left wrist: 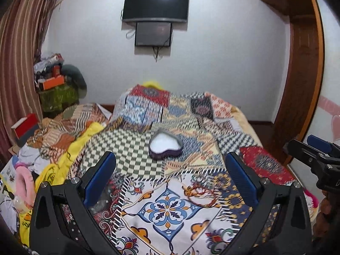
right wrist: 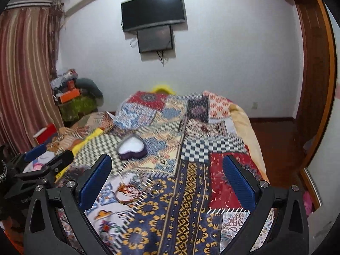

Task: Organize jewelry
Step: 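Move both tools down toward the jewelry pile on the quilt, then grasp the red beaded bracelet with the left tool while the right tool grasps a silver earring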

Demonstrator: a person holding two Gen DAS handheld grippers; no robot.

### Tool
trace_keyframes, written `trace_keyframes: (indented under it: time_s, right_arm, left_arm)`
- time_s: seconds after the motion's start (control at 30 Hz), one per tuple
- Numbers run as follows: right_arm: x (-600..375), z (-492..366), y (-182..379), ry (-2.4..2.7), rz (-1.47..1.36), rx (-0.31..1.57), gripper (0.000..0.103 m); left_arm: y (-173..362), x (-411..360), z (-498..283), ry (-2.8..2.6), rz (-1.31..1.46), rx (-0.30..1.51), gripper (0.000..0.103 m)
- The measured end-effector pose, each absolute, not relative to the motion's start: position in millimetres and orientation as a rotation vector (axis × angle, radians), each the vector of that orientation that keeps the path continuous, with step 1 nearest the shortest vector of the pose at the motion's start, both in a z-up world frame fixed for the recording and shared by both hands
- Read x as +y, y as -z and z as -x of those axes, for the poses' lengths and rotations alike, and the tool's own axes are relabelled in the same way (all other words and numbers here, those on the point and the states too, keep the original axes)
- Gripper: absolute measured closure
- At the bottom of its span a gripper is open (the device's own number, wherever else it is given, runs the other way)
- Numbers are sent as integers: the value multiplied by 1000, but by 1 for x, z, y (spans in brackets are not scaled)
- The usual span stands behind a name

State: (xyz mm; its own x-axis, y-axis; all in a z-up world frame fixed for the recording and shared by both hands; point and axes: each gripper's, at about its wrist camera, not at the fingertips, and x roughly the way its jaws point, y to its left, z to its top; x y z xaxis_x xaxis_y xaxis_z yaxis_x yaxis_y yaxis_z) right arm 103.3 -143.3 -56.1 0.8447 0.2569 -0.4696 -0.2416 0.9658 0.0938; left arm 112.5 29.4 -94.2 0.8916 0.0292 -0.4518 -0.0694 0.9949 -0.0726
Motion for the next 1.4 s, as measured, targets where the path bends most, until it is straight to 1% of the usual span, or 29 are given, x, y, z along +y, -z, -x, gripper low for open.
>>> trace_keyframes:
  time_s: [0.07, 0.13, 0.17, 0.2, 0.27, 0.37, 0.4, 0.5, 0.53, 0.63, 0.73, 0.77, 0.8, 0.87, 0.93, 1.0, 1.07, 1.1, 1.17, 1.33, 1.4]
  right_arm:
    - [-145, -111, 65, -257, -26, 529, 0]
    - [-146, -119, 71, -252, -19, 561, 0]
    - [-147, -124, 77, -250, -15, 581, 0]
    - [-148, -129, 83, -252, -14, 601, 0]
    - [-151, -136, 91, -257, -13, 630, 0]
    - [-151, -147, 105, -269, -2, 672, 0]
    - [-149, -149, 108, -274, 0, 681, 0]
    - [-148, -157, 120, -305, 2, 722, 6]
    - [-146, -161, 122, -311, 2, 729, 9]
    - [-143, -166, 130, -340, 7, 758, 19]
    - [-139, -170, 135, -372, 14, 774, 30]
    - [-137, -170, 137, -386, 19, 781, 34]
    - [-135, -170, 138, -400, 25, 786, 37]
    - [-130, -173, 141, -425, 39, 793, 45]
    - [-124, -174, 144, -453, 55, 801, 50]
    - [-118, -175, 146, -477, 69, 809, 56]
    - [-114, -176, 148, -497, 80, 816, 63]
    - [-111, -177, 149, -507, 87, 820, 64]
    - [-108, -180, 151, -517, 101, 825, 69]
    - [-98, -184, 156, -539, 128, 840, 74]
    - [-95, -185, 159, -545, 134, 849, 76]
  left_arm:
    - [107, 33, -123, -54, 90, 508, 2]
    - [117, 35, -130, -56, 92, 544, 9]
    - [124, 37, -136, -49, 96, 576, 15]
    - [128, 37, -139, -44, 100, 594, 17]
    - [140, 40, -147, -31, 116, 643, 19]
    - [150, 40, -154, -10, 129, 683, 24]
    - [153, 39, -156, -4, 128, 696, 25]
    - [162, 36, -163, 13, 127, 720, 26]
    - [165, 35, -165, 21, 128, 729, 27]
    - [173, 33, -170, 48, 134, 760, 35]
    - [181, 31, -174, 80, 148, 796, 45]
    - [184, 30, -176, 91, 151, 809, 51]
    - [185, 30, -177, 95, 152, 816, 56]
    - [189, 28, -179, 113, 153, 831, 64]
    - [192, 26, -181, 125, 151, 840, 68]
    - [193, 25, -183, 134, 146, 844, 74]
    - [194, 23, -184, 138, 138, 842, 76]
    - [194, 23, -185, 137, 136, 841, 78]
    - [195, 24, -187, 143, 140, 844, 79]
    - [200, 24, -194, 170, 161, 857, 79]
    - [203, 23, -194, 180, 167, 858, 81]
